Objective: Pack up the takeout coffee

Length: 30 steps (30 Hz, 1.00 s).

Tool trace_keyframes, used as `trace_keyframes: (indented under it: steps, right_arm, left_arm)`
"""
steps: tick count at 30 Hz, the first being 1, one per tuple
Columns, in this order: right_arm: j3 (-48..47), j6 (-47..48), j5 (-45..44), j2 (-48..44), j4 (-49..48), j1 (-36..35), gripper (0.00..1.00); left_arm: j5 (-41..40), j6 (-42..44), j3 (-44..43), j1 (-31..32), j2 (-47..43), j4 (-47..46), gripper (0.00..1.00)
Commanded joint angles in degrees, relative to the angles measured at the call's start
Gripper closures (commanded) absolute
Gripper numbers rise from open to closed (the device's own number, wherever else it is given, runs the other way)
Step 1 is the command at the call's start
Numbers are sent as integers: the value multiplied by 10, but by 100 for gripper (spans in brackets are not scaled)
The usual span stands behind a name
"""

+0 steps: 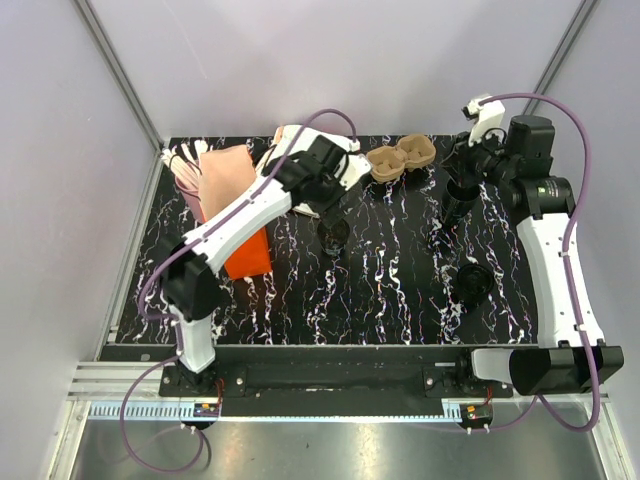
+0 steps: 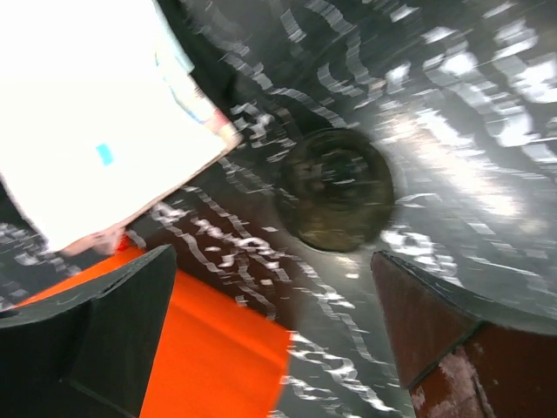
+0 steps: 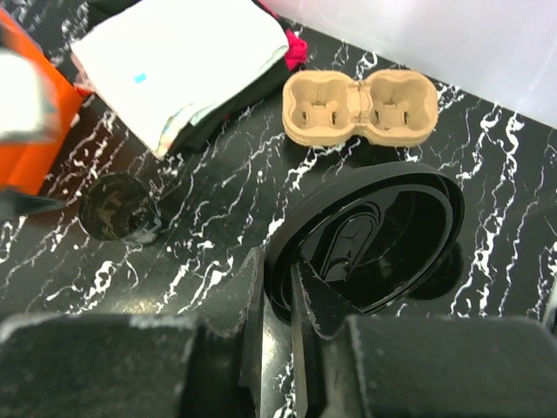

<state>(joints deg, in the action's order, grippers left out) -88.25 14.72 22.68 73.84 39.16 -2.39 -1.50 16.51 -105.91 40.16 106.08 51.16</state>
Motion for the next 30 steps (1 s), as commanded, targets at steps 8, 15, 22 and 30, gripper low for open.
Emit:
trace_keyframes:
  steps: [8, 15, 22, 30]
  right_arm:
    - [18, -34, 55, -22, -61, 12, 87]
    - [29, -41, 67, -27, -68, 12, 86]
    - [32, -50, 83, -31, -71, 12, 86]
    - [35, -57, 107, -37, -71, 12, 86]
  left_arm:
    - [-228, 97, -30, -21, 47, -26, 1]
    - [-250, 129, 37, -50, 18, -39, 1]
    - [-270, 162, 126, -67, 4, -35, 1]
    - [-299, 182, 198, -73, -24, -40, 1]
